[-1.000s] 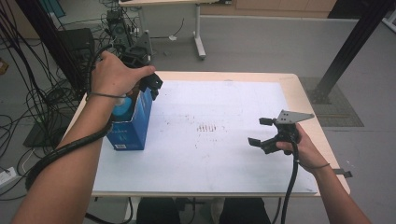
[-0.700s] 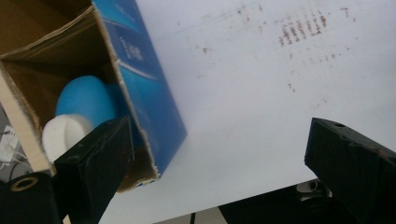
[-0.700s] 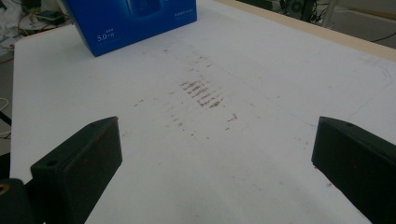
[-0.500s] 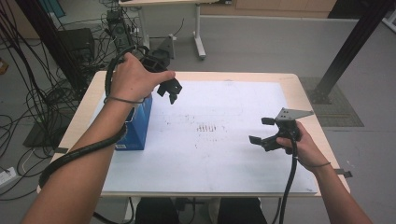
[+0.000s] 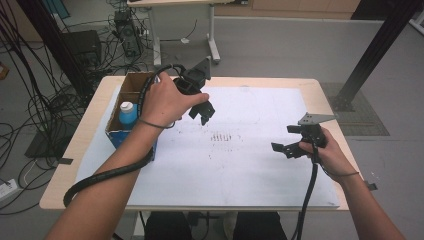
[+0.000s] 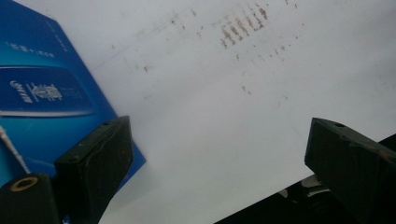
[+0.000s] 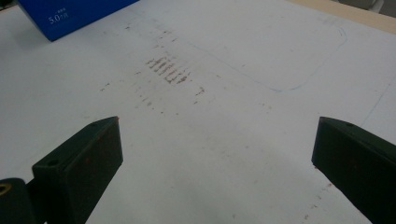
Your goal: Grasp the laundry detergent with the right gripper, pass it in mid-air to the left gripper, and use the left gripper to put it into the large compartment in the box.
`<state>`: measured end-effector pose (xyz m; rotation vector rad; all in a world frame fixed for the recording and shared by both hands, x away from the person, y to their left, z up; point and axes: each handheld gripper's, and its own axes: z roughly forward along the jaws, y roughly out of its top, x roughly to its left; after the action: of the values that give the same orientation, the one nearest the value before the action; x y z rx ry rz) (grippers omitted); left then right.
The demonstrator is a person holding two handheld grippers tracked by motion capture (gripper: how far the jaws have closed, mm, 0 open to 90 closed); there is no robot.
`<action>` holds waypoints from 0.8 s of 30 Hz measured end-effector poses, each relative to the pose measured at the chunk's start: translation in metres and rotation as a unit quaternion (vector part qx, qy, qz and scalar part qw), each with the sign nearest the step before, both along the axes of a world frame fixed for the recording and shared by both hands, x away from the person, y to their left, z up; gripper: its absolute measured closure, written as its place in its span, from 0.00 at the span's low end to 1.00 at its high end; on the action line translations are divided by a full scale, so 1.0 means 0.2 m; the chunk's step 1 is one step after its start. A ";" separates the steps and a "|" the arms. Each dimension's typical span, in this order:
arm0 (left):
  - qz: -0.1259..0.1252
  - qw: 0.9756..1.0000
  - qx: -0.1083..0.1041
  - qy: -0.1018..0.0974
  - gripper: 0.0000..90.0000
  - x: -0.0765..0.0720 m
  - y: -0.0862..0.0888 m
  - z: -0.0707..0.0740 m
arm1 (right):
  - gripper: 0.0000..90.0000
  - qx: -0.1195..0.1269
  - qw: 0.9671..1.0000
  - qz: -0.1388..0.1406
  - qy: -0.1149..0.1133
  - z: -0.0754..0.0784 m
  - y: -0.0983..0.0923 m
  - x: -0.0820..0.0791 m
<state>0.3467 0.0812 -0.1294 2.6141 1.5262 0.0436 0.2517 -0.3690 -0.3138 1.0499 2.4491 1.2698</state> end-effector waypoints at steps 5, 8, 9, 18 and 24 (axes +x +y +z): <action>-0.010 1.000 -0.011 0.005 0.09 -0.01 -0.01 -0.08 | 0.02 -0.001 1.000 -0.009 0.007 0.02 -0.01 0.00; -0.016 1.000 -0.012 0.005 0.10 -0.02 -0.03 -0.11 | 0.02 -0.003 1.000 -0.011 0.011 0.03 -0.01 0.00; -0.016 1.000 -0.014 0.004 0.10 -0.03 -0.03 -0.12 | 0.02 -0.003 1.000 -0.013 0.013 0.03 -0.01 0.00; -0.046 0.998 -0.034 0.009 0.10 -0.08 -0.11 -0.30 | 0.02 -0.018 0.999 -0.018 0.026 0.08 0.00 0.01; -0.054 0.998 -0.036 0.017 0.10 -0.07 -0.14 -0.37 | 0.02 -0.017 0.999 -0.021 0.026 0.09 0.00 0.00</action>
<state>0.3320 0.0526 -0.2041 2.6490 1.3665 -0.0653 0.2526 -0.3683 -0.2957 1.1333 2.4635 1.1990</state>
